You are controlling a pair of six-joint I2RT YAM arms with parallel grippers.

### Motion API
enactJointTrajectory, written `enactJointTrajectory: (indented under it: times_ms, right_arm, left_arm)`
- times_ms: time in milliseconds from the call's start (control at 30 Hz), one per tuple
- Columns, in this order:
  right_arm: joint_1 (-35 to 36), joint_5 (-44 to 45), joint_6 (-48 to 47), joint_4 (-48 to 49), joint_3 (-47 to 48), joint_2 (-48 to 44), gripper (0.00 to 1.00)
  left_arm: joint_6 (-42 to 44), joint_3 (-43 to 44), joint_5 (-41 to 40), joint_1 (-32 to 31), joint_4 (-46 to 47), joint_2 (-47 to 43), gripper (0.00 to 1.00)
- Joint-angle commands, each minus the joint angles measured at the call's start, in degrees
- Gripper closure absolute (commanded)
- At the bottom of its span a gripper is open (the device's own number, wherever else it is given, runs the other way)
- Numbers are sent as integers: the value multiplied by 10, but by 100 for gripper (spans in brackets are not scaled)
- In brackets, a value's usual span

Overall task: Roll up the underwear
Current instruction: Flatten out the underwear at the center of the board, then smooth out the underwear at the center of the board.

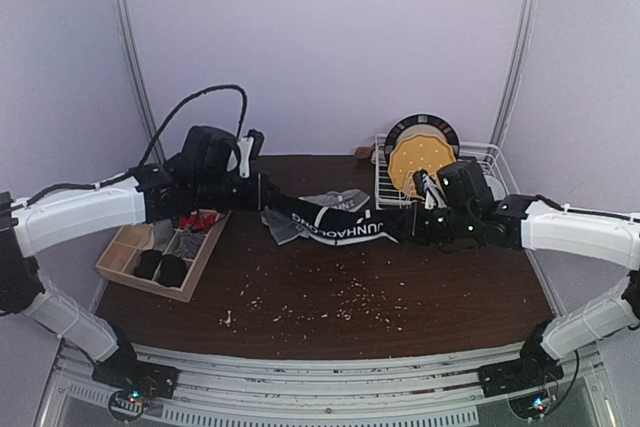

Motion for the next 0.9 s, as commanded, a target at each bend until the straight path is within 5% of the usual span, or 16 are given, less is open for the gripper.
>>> enactJointTrajectory:
  times_ms: [0,100,333,400,533,700,867]
  right_arm:
    - [1,-35,51,64,-127,2,100]
    - [24,-41,86,122,-207,-5,93]
    - [128,23,95,38,-249,-119,36]
    - [148,52,87,-23,-234,-156,26]
    - [163,131,70,-107,-214,-204,26]
    - [156,169,57,-78,-189,-145,40]
    - [149,104,84,11,-177,-34,36]
  left_arm:
    - [-63,-140,41,-3,61,-11,100]
    - [-101,-225,60,-16,108,-1,100]
    - [-118,-297,7,-88,60,-45,96]
    - [-118,-301,-12,-103,19,-81,57]
    - [-116,-309,-50,-136,-36,-166,4]
    - [-84,-286,-67,-139,-39,-203,6]
    - [-62,-220,-28,-138,-1,-86,40]
